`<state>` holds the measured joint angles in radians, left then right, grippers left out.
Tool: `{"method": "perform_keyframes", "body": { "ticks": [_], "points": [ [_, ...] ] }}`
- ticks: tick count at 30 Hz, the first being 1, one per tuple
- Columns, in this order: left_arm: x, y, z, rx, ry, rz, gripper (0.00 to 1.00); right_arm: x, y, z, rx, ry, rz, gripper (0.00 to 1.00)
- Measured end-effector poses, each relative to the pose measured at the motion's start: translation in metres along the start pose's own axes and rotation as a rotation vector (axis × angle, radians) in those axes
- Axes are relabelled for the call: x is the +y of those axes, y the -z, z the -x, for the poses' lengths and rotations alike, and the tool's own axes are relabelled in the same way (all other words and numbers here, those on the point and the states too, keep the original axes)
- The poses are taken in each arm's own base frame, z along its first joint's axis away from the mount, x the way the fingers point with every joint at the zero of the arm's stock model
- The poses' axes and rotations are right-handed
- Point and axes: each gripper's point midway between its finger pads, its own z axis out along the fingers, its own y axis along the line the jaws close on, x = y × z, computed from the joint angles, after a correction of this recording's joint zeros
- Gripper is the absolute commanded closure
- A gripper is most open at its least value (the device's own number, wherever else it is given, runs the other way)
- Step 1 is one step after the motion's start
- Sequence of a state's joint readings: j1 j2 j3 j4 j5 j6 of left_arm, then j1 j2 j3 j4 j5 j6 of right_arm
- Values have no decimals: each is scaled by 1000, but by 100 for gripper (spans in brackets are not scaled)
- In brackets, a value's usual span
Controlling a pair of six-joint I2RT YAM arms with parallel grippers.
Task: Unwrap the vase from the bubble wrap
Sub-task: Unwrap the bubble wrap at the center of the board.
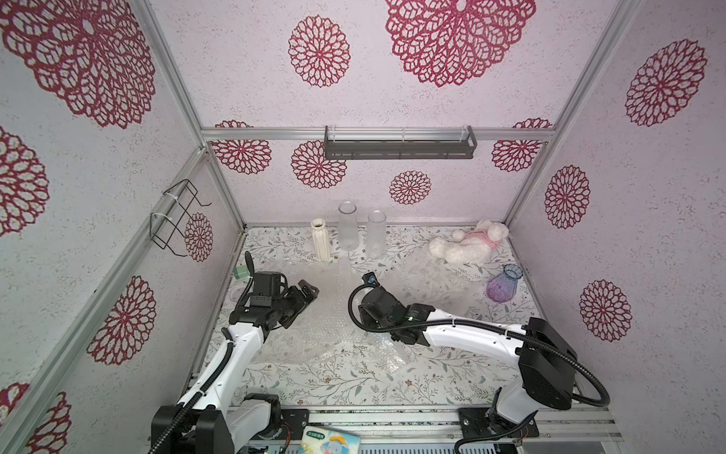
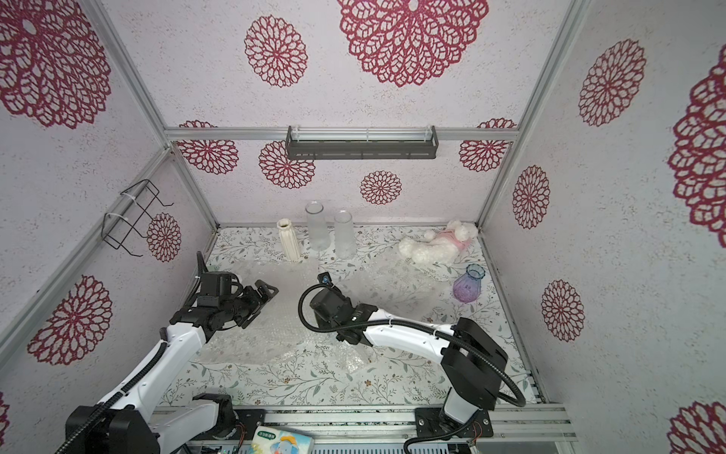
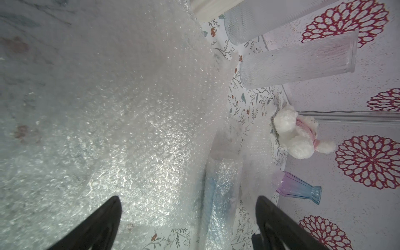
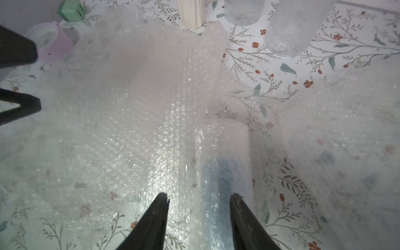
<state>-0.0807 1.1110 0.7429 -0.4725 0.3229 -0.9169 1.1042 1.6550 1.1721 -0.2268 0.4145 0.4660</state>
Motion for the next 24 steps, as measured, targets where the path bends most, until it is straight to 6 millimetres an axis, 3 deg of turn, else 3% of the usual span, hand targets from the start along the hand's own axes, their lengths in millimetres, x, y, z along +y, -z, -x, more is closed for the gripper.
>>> {"method": "perform_keyframes", "body": {
  "ticks": [9, 14, 19, 24],
  "points": [
    [7, 2, 6, -18, 13, 17, 1, 1, -29, -57, 163, 293, -240, 39],
    [9, 2, 8, -17, 23, 20, 1, -18, -31, -65, 200, 347, -336, 46],
    [9, 0, 5, -5, 22, 20, 0, -44, -27, -67, 200, 276, -336, 58],
    [-3, -7, -8, 26, -32, 26, 0, -84, -15, -67, 163, 34, -216, 60]
  ]
}}
